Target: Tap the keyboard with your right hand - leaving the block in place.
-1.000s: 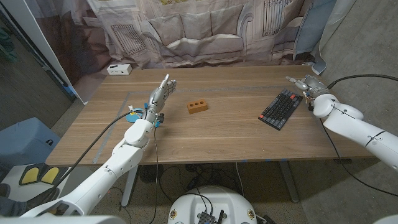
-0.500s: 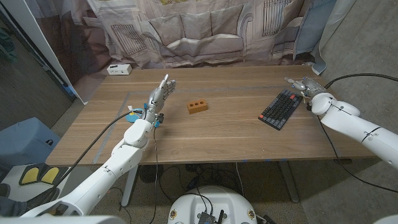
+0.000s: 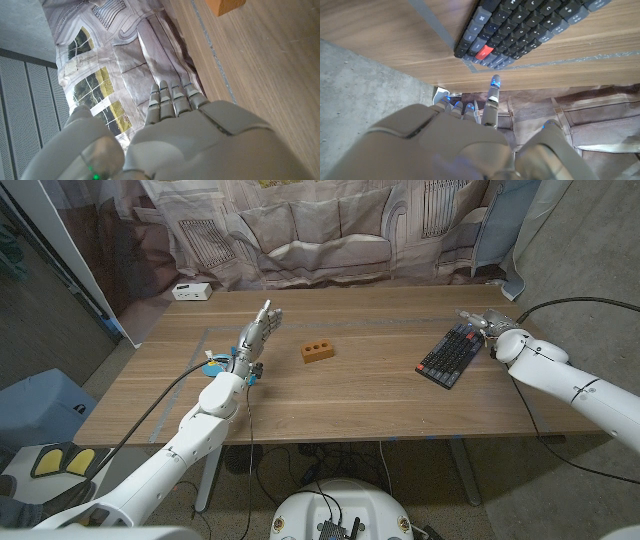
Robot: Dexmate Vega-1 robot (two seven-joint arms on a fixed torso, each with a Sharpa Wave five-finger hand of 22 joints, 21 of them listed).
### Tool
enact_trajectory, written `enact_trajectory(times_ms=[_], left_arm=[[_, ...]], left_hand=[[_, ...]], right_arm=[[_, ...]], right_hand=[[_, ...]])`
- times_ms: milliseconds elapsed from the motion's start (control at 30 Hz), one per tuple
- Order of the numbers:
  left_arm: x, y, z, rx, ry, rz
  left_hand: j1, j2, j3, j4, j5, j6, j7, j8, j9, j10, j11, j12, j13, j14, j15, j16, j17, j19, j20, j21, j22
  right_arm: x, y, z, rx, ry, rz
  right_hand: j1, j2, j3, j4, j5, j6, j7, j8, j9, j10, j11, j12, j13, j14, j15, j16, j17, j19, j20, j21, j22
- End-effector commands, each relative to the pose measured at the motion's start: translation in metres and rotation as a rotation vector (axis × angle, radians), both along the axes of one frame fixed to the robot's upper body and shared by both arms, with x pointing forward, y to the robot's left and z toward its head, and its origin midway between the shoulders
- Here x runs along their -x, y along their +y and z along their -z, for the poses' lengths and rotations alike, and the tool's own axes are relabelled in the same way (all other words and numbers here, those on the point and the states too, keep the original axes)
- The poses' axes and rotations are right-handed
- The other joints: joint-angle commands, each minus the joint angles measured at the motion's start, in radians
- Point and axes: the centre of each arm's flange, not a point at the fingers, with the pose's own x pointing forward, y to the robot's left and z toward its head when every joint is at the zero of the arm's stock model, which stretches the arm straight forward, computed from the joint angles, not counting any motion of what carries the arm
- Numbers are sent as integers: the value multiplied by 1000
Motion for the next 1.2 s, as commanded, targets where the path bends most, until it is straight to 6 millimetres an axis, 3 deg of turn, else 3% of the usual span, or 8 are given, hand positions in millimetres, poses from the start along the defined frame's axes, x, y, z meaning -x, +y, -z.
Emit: enact_trajectory(times_ms=[33, 1200], left_arm=[[-1, -2, 5, 2, 17, 2], [3, -5, -1, -19, 11, -13]], left_hand=[[10, 5, 5, -5, -4, 9, 0, -5, 2, 8, -1, -2, 1, 6, 2, 0, 1, 12, 0, -5, 2], [9, 3, 0, -8, -6, 4, -2, -11, 3, 3, -5, -8, 0, 2, 4, -4, 2, 13, 6, -21, 3]], right_arm=[[-9, -2, 1, 0, 39, 36], [-33, -10, 2, -2, 106, 41]], right_hand=[[-10, 5, 3, 7, 5, 8, -3, 0, 2, -9, 3, 2, 1, -132, -2, -1, 2, -67, -2, 4, 1], [3, 14, 7, 9, 8, 14, -18, -5, 2, -14, -3, 6, 0, -130, -1, 3, -4, -68, 2, 10, 0]])
